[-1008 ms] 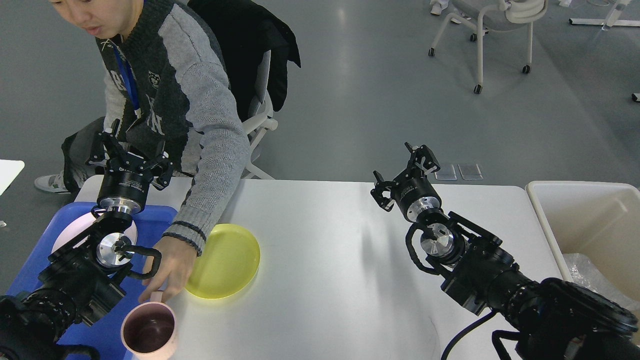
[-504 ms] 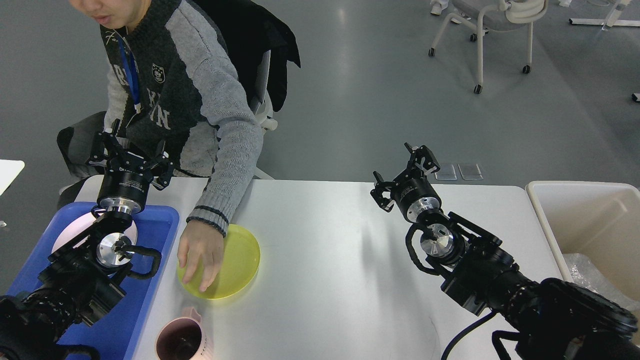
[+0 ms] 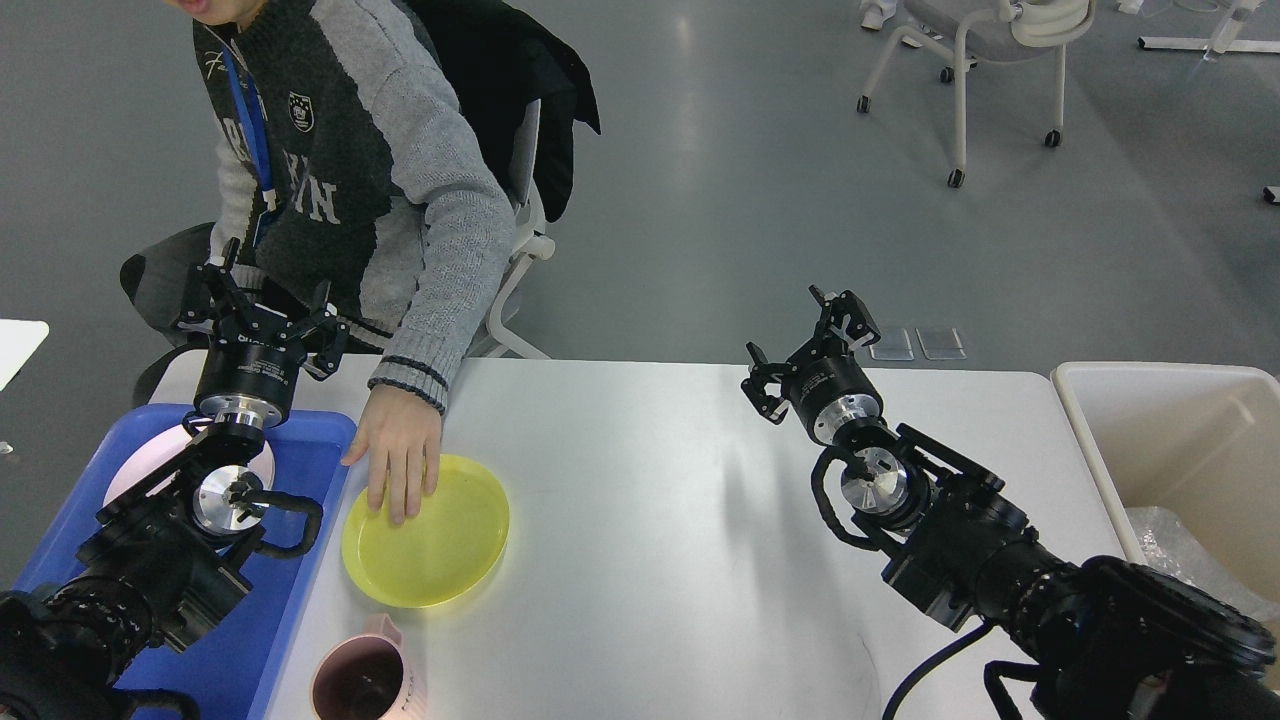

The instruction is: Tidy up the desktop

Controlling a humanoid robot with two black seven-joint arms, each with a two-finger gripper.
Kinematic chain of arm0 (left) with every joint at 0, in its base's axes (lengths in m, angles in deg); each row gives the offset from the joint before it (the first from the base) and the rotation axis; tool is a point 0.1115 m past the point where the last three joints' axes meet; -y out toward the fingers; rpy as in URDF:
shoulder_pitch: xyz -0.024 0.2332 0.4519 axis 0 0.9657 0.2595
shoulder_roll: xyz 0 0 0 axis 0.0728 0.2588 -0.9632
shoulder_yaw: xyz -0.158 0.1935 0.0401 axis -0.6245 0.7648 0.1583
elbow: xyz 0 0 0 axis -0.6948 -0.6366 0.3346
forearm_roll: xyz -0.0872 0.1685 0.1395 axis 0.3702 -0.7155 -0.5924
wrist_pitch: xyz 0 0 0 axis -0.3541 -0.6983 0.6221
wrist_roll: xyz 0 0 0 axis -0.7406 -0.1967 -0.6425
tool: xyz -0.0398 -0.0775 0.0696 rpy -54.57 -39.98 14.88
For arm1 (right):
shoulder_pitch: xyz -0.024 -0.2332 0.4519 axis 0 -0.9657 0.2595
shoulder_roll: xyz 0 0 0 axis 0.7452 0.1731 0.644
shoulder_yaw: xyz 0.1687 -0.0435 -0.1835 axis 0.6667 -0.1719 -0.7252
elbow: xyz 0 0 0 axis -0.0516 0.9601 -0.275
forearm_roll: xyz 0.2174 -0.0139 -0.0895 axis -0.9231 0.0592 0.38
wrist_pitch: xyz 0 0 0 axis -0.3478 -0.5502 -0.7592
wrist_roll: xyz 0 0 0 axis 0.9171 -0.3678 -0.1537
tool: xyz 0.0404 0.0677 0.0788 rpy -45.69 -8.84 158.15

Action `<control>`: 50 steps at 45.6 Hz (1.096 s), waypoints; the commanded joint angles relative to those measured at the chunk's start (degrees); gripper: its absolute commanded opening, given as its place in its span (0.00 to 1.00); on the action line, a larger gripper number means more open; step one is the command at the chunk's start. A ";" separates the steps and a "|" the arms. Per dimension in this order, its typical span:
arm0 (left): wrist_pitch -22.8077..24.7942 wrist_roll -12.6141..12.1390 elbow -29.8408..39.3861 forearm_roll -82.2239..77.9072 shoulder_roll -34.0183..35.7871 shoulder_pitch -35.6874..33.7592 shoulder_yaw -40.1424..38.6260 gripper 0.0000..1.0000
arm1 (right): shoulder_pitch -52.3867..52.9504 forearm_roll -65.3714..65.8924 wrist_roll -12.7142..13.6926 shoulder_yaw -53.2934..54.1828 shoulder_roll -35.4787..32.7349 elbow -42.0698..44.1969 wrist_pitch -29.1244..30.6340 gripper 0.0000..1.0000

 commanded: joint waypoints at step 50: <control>0.00 0.00 0.00 -0.06 -0.09 0.00 0.09 0.97 | 0.00 0.00 0.00 -0.07 0.00 0.00 0.00 1.00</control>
